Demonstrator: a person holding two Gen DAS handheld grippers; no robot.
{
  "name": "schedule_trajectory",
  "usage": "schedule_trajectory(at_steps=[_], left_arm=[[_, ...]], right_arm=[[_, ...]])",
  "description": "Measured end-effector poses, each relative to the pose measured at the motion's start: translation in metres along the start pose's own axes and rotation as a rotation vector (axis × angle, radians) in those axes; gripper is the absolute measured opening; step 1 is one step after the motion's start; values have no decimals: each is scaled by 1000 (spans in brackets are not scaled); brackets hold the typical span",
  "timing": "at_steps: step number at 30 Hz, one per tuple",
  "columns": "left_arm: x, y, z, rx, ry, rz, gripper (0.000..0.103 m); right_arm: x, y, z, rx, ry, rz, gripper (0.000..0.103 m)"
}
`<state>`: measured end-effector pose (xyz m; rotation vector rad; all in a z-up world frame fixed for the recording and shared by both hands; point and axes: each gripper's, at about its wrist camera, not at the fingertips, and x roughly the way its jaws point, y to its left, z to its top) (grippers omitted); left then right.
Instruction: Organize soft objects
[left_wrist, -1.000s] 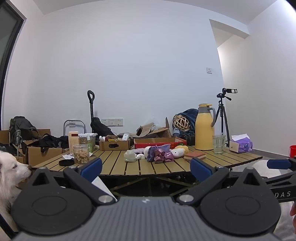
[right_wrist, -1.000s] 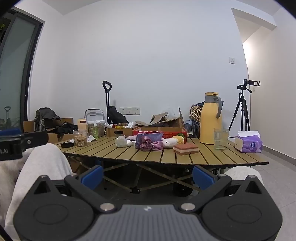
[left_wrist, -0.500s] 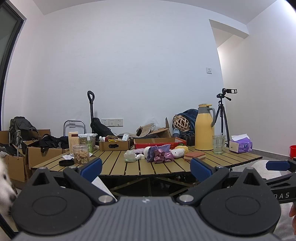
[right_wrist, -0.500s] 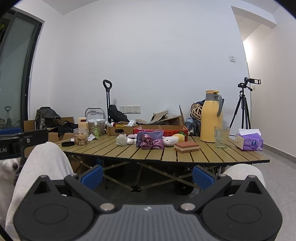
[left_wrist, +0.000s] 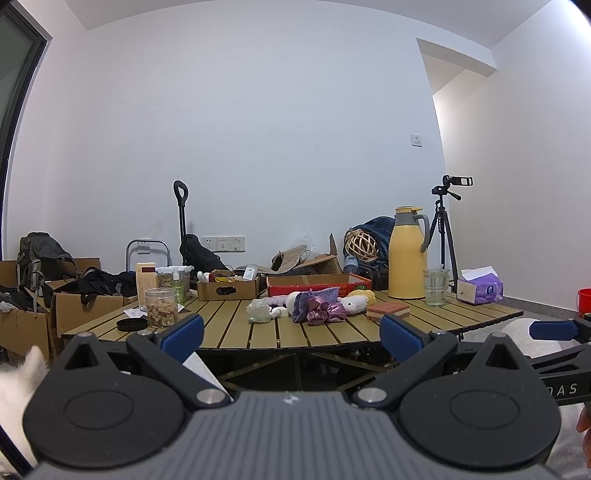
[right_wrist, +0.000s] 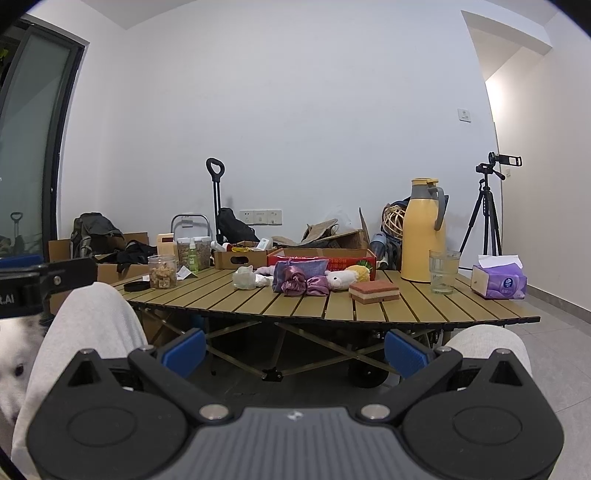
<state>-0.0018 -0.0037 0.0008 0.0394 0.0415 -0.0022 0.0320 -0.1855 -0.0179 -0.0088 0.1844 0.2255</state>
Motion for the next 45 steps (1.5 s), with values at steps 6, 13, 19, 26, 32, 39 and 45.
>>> schedule_trajectory(at_steps=[6, 13, 19, 26, 32, 39, 45], left_arm=[[0, 0, 0, 0, 0, 1, 103], [-2, -4, 1, 6, -4, -3, 103], [-3, -8, 3, 21, -17, -18, 103], [-1, -9, 3, 21, -21, -18, 103], [-2, -7, 3, 28, -25, -33, 103], [-7, -9, 10, 30, -65, -48, 103], [-5, -10, 11, 34, -58, -60, 103]], right_arm=[[0, 0, 0, 0, -1, 0, 103], [1, -1, 2, -2, -6, -3, 103], [0, -1, 4, -8, -20, -6, 103], [-1, -1, 4, -6, -27, -8, 103], [0, -2, 3, -5, -29, -9, 103], [-1, -2, 5, -6, -39, -11, 103], [-1, -4, 5, -1, -45, -16, 103]])
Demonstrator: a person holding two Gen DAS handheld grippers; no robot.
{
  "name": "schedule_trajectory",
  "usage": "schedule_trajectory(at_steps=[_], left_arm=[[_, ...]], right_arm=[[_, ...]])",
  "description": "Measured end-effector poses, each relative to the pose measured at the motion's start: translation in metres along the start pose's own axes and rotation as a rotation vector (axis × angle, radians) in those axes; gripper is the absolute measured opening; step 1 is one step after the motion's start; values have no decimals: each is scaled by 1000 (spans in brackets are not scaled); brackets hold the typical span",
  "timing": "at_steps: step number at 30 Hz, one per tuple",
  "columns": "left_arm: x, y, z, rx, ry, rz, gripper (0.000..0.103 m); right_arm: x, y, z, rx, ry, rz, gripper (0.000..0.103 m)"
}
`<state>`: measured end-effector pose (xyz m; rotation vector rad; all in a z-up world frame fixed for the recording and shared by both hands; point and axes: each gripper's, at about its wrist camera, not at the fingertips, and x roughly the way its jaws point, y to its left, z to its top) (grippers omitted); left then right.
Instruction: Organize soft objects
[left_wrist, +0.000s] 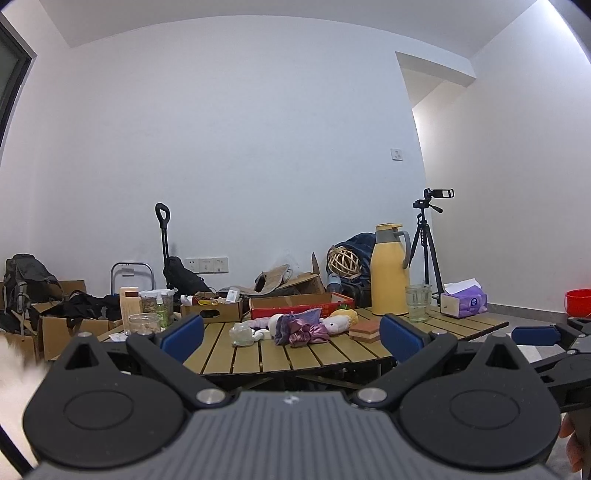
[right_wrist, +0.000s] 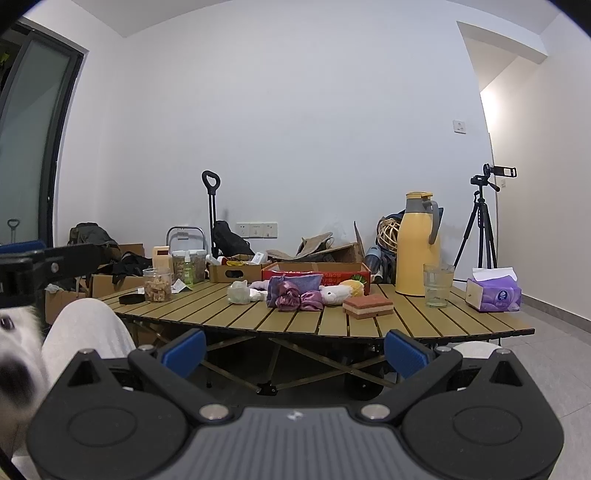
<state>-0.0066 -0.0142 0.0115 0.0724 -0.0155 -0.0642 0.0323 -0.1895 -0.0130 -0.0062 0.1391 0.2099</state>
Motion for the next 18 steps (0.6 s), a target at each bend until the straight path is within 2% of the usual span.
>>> schedule_trajectory(at_steps=[4, 6, 7, 10, 14, 16, 18], left_arm=[[1, 1, 0, -5, 6, 0, 103], [-4, 0, 3, -1, -35, 10, 103], [-4, 0, 3, -4, -31, 12, 103], [4, 3, 5, -31, 44, -27, 103], [6, 2, 18, -39, 57, -52, 103], [9, 0, 26, -18, 51, -33, 103], [17, -1, 35, -7, 85, -32, 103]], right_arm=[[0, 0, 0, 1, 2, 1, 103], [0, 1, 0, 0, 2, 1, 103], [0, 1, 1, 0, 1, 1, 103], [1, 0, 3, -2, -4, 1, 103], [2, -1, 14, -8, -17, -1, 103], [4, -3, 23, -5, -22, -2, 103], [8, -5, 34, -6, -19, -4, 103]])
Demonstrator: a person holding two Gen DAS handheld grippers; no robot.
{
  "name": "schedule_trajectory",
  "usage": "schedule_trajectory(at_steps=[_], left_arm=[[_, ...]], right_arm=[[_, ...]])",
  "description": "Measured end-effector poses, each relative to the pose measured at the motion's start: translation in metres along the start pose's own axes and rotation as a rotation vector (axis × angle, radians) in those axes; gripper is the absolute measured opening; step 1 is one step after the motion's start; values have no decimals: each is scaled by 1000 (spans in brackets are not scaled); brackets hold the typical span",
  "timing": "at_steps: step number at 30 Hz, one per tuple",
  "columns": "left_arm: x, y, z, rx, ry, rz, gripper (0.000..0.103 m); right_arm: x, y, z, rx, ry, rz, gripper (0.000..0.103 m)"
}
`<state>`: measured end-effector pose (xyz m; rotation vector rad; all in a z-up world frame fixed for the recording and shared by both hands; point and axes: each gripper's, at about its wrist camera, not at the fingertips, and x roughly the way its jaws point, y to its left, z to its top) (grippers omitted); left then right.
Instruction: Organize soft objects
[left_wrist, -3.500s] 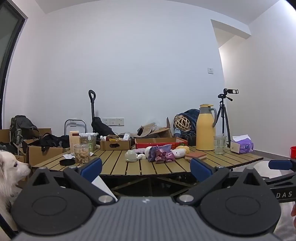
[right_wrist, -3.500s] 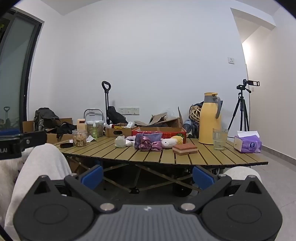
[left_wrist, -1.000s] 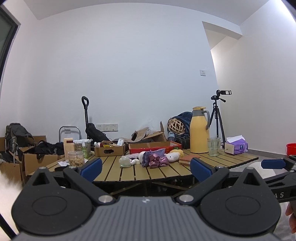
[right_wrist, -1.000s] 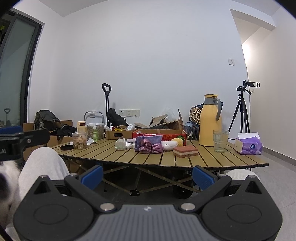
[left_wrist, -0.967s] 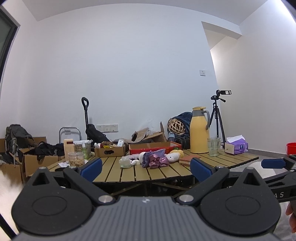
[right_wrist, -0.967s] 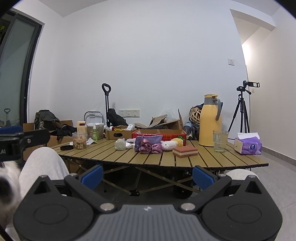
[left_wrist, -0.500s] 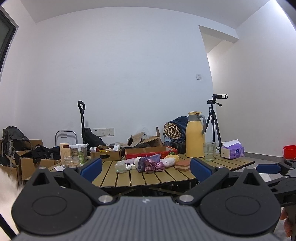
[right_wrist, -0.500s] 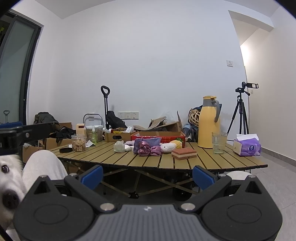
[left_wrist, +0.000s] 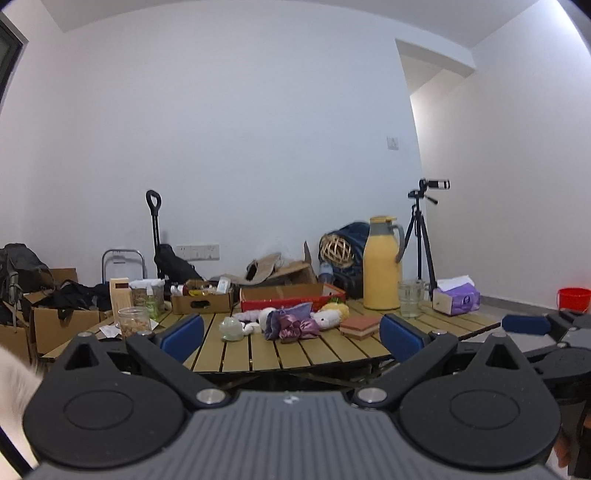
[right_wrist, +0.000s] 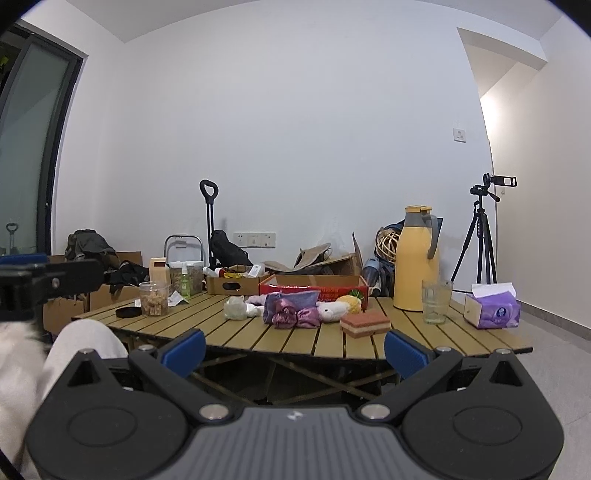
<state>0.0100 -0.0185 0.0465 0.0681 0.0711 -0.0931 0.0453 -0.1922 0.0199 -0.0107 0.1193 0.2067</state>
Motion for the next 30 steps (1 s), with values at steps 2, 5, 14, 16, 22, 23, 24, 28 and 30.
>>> schedule_trajectory(at_steps=[2, 5, 14, 16, 22, 23, 24, 28, 30], left_arm=[[9, 4, 10, -8, 37, -4, 103], [33, 12, 23, -66, 102, -29, 103], [154, 17, 34, -42, 163, -25, 103], [189, 20, 30, -36, 185, -5, 103], [316, 42, 16, -53, 240, 7, 103], [335, 46, 14, -60, 249, 15, 103], [357, 50, 11, -73, 260, 19, 103], [429, 68, -6, -122, 338, 28, 103], [456, 74, -15, -153, 373, 15, 103]], right_arm=[[8, -3, 10, -3, 10, -7, 103], [27, -11, 20, 17, 29, 0, 103], [137, -43, 38, 48, 78, -2, 103], [174, -52, 41, 50, 86, -11, 103], [291, -78, 48, 51, 113, -20, 103], [310, -81, 50, 52, 119, -22, 103], [330, -85, 51, 63, 128, -14, 103], [399, -95, 50, 97, 182, 40, 103], [429, -98, 46, 91, 218, 57, 100]])
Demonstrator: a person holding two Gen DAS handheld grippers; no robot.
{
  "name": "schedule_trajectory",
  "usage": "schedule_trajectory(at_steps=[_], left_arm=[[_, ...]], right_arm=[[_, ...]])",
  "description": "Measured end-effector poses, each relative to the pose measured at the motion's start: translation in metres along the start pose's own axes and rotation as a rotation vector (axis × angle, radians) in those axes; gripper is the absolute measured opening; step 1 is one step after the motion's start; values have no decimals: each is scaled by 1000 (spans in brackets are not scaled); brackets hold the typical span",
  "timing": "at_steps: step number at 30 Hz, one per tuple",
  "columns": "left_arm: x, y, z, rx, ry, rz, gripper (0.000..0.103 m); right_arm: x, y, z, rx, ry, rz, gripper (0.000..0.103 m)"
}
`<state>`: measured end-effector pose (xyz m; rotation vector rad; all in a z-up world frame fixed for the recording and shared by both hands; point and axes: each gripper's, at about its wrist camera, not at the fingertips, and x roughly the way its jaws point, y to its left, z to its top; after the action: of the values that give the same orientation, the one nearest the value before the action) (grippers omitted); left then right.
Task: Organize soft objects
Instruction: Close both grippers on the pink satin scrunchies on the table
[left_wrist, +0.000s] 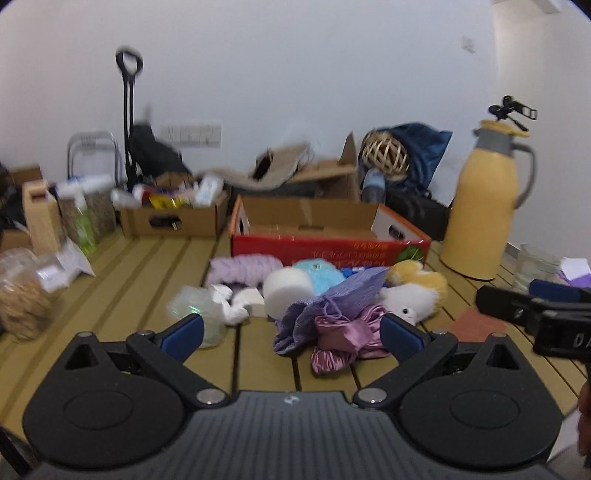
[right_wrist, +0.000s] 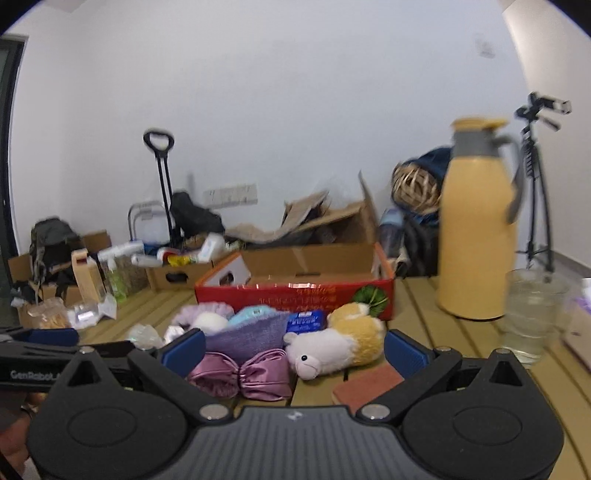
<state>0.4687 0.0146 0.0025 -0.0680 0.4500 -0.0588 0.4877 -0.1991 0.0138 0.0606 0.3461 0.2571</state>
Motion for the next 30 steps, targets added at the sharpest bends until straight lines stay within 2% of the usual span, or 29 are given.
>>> schedule_trajectory(at_steps=[1, 2, 3, 4, 6, 8, 10, 12, 16, 22, 26, 30], left_arm=[[12, 0, 0, -5, 14, -17, 103], [23, 1, 0, -7, 25, -42, 103], [31, 0, -1, -8, 31, -64, 99], [38, -1, -4, -9, 35, -82, 96], [51, -1, -12, -25, 60, -124, 75], [63, 3, -22, -70, 91, -167, 61], [76, 7, -27, -90, 111, -201, 53], [87, 12, -31, -99, 132, -221, 39], [96, 26, -34, -170, 152, -269, 31], [97, 31, -35, -181, 168, -306, 24], [82, 28, -39, -145, 159, -304, 19], [53, 27, -40, -140, 141, -318, 18]], right_arm=[[15, -2, 0, 0, 24, 14, 96], [31, -4, 0, 5, 54, 33, 86], [45, -4, -1, 13, 81, 49, 78], [60, -6, -3, 23, 109, 65, 75], [82, -5, -7, 26, 150, 75, 62], [100, -2, -12, 23, 176, 95, 52], [118, 1, -18, 24, 206, 130, 45], [133, 4, -24, 27, 245, 165, 40], [144, 4, -32, 52, 274, 197, 40], [148, -4, -35, 105, 278, 219, 40], [133, 6, -37, 72, 268, 215, 22], [103, 22, -40, 14, 238, 196, 17]])
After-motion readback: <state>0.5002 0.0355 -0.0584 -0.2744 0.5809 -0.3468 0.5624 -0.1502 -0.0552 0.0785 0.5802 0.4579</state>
